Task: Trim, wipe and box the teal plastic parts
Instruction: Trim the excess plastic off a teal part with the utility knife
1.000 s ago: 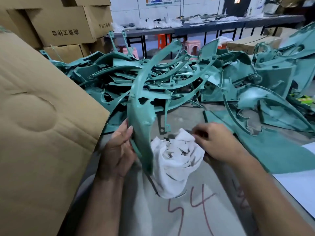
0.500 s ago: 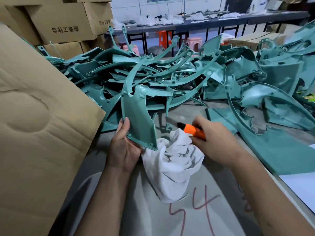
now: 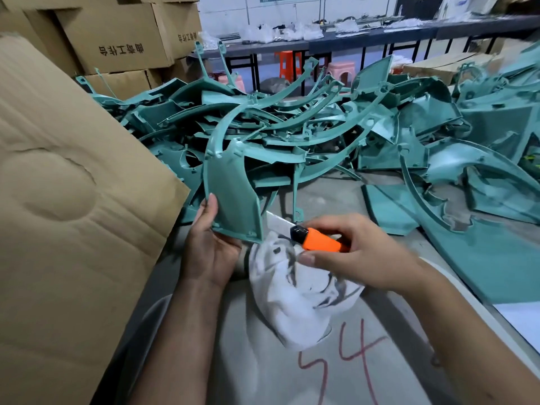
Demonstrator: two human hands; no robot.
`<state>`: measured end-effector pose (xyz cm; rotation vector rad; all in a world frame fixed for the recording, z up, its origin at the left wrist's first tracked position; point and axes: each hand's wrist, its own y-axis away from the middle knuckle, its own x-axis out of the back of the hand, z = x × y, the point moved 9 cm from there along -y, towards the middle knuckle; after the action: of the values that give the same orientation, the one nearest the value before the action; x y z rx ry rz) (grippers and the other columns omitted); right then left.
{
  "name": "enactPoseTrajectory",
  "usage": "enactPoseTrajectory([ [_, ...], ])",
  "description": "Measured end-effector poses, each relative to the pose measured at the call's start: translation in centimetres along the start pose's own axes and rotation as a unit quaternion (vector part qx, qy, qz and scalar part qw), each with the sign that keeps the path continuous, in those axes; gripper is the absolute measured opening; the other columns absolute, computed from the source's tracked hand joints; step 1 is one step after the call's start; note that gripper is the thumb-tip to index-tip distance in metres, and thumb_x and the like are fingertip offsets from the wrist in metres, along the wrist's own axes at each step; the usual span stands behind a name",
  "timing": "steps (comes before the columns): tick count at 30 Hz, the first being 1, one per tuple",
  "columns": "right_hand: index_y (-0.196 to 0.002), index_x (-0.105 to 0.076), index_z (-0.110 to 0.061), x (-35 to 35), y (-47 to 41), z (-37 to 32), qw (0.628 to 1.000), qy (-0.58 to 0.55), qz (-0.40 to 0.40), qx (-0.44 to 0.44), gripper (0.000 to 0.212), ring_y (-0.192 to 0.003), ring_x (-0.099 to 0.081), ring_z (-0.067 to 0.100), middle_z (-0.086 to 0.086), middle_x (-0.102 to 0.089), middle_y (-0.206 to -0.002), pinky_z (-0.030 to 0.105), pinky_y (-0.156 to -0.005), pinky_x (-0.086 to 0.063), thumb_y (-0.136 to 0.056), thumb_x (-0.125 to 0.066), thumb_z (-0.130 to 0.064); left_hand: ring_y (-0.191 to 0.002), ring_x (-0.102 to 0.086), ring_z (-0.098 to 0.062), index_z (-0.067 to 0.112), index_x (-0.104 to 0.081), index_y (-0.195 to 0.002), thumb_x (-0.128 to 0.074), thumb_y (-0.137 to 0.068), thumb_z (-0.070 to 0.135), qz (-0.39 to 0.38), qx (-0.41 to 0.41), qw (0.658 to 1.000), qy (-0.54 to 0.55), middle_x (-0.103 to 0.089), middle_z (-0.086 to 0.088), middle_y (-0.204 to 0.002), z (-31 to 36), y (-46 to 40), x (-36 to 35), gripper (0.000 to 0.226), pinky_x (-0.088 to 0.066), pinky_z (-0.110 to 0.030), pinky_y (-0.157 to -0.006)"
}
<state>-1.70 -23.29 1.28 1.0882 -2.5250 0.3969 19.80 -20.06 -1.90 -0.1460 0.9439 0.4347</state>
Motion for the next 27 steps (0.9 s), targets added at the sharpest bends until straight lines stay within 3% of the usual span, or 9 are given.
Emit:
enactPoseTrajectory([
  [3,-0.094,-0.076,-0.024,-1.7,0.7,0.3,0.988,-0.08,-0.125,-0.04,0.019,-0.048,-0.055,0.011,-0.005,-0.063,-0.064,0.021,-0.045,-0.044,-0.088,-0.08,-0.041,-0.085,-0.077,-0.02,0.008,-0.062,-0.124,-0.055,-0.1,0.019,0.018,-0.009,1.0,0.02,-0.079,-0.008,-0.097,0.8,-0.1,0.5,0.028,-0.061,-0.029,-0.062],
  [7,-0.096,-0.076,-0.016,-4.0,2.0,-0.3,0.95,-0.157,-0.265,-0.048,0.019,-0.046,-0.055,0.007,0.0,-0.076,-0.08,0.016,-0.042,-0.044,-0.095,-0.072,-0.035,-0.09,-0.077,-0.019,0.007,-0.06,-0.131,-0.055,-0.099,0.019,0.016,-0.008,1.0,0.016,-0.078,-0.008,-0.103,0.8,-0.1,0.5,0.034,-0.061,-0.028,-0.065],
  [9,-0.092,-0.074,-0.013,-3.1,1.5,-0.1,0.962,-0.154,-0.22,-0.047,0.029,-0.047,-0.056,0.009,0.0,-0.075,-0.075,0.017,-0.043,-0.045,-0.091,-0.078,-0.042,-0.086,-0.077,-0.017,0.008,-0.061,-0.127,-0.05,-0.104,0.02,0.012,-0.007,1.0,-0.018,-0.079,-0.007,-0.1,0.7,-0.2,0.5,0.029,-0.061,-0.026,-0.064],
  [13,-0.076,-0.061,-0.009,1.4,0.1,0.5,0.99,-0.127,0.048,-0.022,0.034,-0.044,-0.049,0.015,0.003,-0.059,-0.057,0.024,-0.043,-0.043,-0.086,-0.081,-0.034,-0.081,-0.074,-0.015,0.011,-0.063,-0.114,-0.05,-0.104,0.022,-0.003,-0.031,0.995,-0.091,-0.076,-0.005,-0.095,0.7,-0.2,0.0,0.02,-0.059,-0.026,-0.062],
  [16,-0.087,-0.056,-0.003,3.6,0.5,0.2,0.976,-0.086,0.199,0.025,0.028,-0.05,-0.048,0.017,0.005,-0.05,-0.06,0.028,-0.049,-0.044,-0.1,-0.069,-0.024,-0.093,-0.068,-0.022,0.014,-0.062,-0.109,-0.061,-0.09,0.025,-0.008,-0.051,0.991,-0.123,-0.072,-0.009,-0.104,0.6,0.1,-0.7,0.022,-0.06,-0.036,-0.08],
  [18,-0.093,-0.054,-0.015,3.6,0.7,0.2,0.972,-0.069,0.221,0.026,0.014,-0.059,-0.047,0.017,0.002,-0.051,-0.069,0.035,-0.054,-0.043,-0.097,-0.057,-0.028,-0.097,-0.067,-0.024,0.015,-0.061,-0.108,-0.064,-0.085,0.025,-0.019,-0.061,0.989,-0.133,-0.071,-0.009,-0.106,0.5,0.3,-1.1,0.026,-0.055,-0.041,-0.089],
  [21,-0.098,-0.045,-0.026,3.1,0.8,-0.8,0.969,-0.009,0.239,0.061,0.018,-0.063,-0.043,0.019,-0.002,-0.046,-0.075,0.042,-0.057,-0.042,-0.105,-0.051,-0.041,-0.098,-0.067,-0.024,0.017,-0.062,-0.107,-0.064,-0.087,0.025,-0.04,-0.055,0.988,-0.14,-0.072,-0.008,-0.107,-0.1,0.4,-1.5,0.021,-0.057,-0.044,-0.088],
  [24,-0.092,-0.046,-0.027,2.4,1.0,-3.3,0.951,0.081,0.257,0.151,0.022,-0.058,-0.046,0.014,-0.005,-0.049,-0.069,0.028,-0.054,-0.038,-0.11,-0.046,-0.039,-0.096,-0.07,-0.023,0.021,-0.067,-0.1,-0.065,-0.086,0.024,-0.046,-0.044,0.989,-0.133,-0.073,-0.008,-0.108,-0.8,0.5,-1.7,0.014,-0.06,-0.042,-0.083],
  [27,-0.087,-0.047,-0.035,2.2,0.9,-3.8,0.944,0.098,0.258,0.179,0.022,-0.055,-0.045,0.01,-0.011,-0.047,-0.064,0.019,-0.054,-0.034,-0.11,-0.047,-0.039,-0.095,-0.07,-0.024,0.023,-0.071,-0.092,-0.067,-0.086,0.024,-0.046,-0.041,0.989,-0.131,-0.073,-0.009,-0.108,-1.4,0.5,-1.9,0.008,-0.059,-0.044,-0.085],
])
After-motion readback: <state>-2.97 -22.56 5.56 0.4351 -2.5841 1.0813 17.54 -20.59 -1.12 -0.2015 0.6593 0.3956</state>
